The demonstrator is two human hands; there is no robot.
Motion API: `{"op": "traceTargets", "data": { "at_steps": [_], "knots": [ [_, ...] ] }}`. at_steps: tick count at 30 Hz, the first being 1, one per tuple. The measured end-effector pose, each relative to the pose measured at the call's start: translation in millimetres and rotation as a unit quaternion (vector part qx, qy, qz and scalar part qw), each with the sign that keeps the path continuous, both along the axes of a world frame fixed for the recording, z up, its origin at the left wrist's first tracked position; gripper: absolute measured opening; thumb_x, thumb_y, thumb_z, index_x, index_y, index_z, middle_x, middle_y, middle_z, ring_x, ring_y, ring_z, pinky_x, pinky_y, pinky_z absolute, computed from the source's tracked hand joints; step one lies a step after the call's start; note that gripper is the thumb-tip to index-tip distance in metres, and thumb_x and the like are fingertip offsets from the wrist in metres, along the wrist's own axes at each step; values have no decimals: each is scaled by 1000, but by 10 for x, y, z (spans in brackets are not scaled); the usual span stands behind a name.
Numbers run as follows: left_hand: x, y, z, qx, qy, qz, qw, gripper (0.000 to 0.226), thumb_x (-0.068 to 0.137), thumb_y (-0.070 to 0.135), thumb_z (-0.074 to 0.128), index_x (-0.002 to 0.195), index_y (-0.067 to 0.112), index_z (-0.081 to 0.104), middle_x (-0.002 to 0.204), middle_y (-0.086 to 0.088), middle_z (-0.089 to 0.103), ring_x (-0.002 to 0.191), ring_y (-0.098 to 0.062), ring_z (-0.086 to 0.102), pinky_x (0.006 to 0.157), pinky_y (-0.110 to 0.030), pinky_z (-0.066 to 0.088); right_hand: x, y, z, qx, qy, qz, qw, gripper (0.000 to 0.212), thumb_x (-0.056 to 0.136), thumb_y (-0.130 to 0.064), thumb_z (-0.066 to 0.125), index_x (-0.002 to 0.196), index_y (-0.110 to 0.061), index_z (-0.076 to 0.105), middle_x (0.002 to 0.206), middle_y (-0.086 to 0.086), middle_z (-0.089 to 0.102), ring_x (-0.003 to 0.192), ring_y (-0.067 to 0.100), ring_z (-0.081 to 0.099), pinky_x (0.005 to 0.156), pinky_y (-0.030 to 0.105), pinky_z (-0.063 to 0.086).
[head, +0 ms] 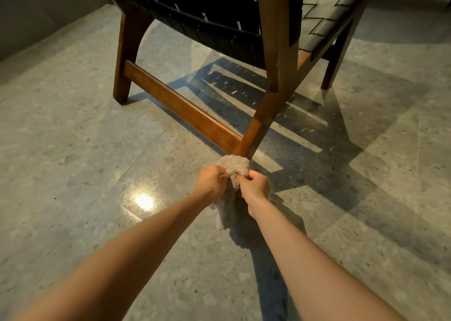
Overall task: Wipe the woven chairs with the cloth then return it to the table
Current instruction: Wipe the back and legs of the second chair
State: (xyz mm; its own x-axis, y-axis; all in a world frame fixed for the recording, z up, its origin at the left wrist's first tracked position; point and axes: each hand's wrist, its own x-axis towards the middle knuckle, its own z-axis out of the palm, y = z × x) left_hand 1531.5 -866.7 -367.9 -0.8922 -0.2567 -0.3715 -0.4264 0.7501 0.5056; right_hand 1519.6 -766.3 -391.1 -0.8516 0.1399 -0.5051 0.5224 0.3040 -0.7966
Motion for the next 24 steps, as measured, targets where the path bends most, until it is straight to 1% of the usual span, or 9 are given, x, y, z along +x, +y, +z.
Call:
{"op": "traceTargets", "data": {
  "at_steps": [2,4,7,10,12,15,19,21,24],
  "knots": [
    [16,27,46,5,11,-21,1000,30,97,11,44,72,12,61,77,-1,57,79,-14,50,62,-18,39,9,30,64,-5,0,-22,1000,15,95,-20,55,105,-18,67,110,4,67,98,18,60,90,34,50],
    [-23,66,189,68,3,-5,998,19,96,15,51,99,8,68,98,-6,63,88,-15,54,72,-25,48,54,67,226,-13,-5,-45,999,24,95,-20,54,118,-18,62,120,5,63,110,23,58,96,38,48],
    [-22,142,599,168,-17,56,984,33,92,22,60,123,16,56,112,-3,60,95,-13,55,61,-17,49,133,160,642,-41,-17,-80,996,34,96,-23,54,130,-22,55,128,3,59,118,24,55,97,39,47],
    [55,281,1154,227,-12,63,972,48,91,25,62,135,23,43,120,-1,56,99,-11,53,61,-17,50,99,447,1218,-19,25,-25,999,28,94,-23,55,122,-28,58,120,0,63,111,20,58,95,41,49],
    [131,390,1575,257,4,61,965,53,91,26,60,140,24,39,121,5,53,98,-7,53,64,-16,50,72,707,1664,8,55,28,998,23,91,-21,57,112,-31,58,107,-6,63,103,15,60,88,34,49],
    [267,615,2278,318,2,53,946,51,94,24,55,142,24,37,116,8,52,83,0,57,56,-9,50,123,1059,2401,15,67,70,995,26,88,-14,62,101,-36,53,92,-18,57,92,6,57,78,24,45],
    [444,843,3314,350,-1,45,936,48,96,21,51,142,19,37,126,-5,57,99,-8,60,80,-21,55,204,1315,3420,21,70,103,992,28,86,-10,64,86,-36,53,88,-21,54,79,-8,53,59,4,42],
    [475,916,3876,343,19,39,938,47,96,17,50,141,15,36,128,-8,56,109,-13,58,93,-35,52,230,1409,3977,40,82,139,986,25,86,-11,65,91,-32,53,89,-20,55,80,-7,54,57,2,42],
    [459,977,4712,334,54,22,941,55,95,14,50,145,18,27,129,-8,54,107,-11,57,95,-35,50,256,1487,4807,61,100,187,975,27,86,-11,64,91,-34,51,89,-18,58,78,-8,54,56,4,39]
  ]
}}
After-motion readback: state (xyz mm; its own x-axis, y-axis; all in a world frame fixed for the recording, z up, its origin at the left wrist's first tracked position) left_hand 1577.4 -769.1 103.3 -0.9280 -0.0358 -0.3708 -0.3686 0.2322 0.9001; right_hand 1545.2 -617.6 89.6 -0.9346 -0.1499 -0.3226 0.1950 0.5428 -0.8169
